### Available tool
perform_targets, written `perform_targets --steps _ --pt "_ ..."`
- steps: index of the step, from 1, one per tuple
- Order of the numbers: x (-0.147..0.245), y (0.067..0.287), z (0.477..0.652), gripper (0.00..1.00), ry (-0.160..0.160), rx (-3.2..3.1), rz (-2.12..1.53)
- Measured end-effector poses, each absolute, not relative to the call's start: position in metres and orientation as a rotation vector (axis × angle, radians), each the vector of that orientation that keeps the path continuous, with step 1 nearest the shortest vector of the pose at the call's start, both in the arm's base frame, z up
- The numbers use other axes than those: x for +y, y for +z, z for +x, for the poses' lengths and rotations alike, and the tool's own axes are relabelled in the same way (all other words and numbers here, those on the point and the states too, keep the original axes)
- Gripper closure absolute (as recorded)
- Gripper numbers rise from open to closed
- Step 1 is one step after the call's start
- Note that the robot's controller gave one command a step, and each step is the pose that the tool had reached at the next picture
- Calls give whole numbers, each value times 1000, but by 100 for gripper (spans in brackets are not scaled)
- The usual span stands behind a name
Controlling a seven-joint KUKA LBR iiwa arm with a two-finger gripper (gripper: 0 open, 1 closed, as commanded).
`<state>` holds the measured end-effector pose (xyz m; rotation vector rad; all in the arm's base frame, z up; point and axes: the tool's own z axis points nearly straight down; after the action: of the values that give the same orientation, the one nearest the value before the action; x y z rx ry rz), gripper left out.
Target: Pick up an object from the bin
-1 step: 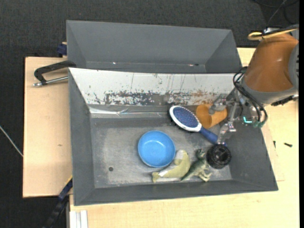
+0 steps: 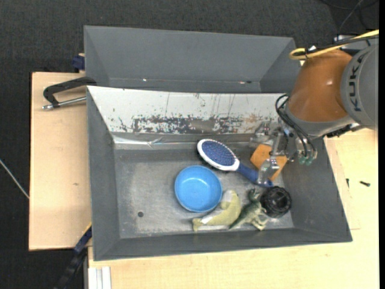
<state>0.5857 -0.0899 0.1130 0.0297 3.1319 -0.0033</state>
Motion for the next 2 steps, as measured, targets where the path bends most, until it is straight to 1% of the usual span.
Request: perform_targets --steps 1,2 --pt "-43 113 583 0 4 3115 394" --pt "-26 117 580 0 4 3057 714"
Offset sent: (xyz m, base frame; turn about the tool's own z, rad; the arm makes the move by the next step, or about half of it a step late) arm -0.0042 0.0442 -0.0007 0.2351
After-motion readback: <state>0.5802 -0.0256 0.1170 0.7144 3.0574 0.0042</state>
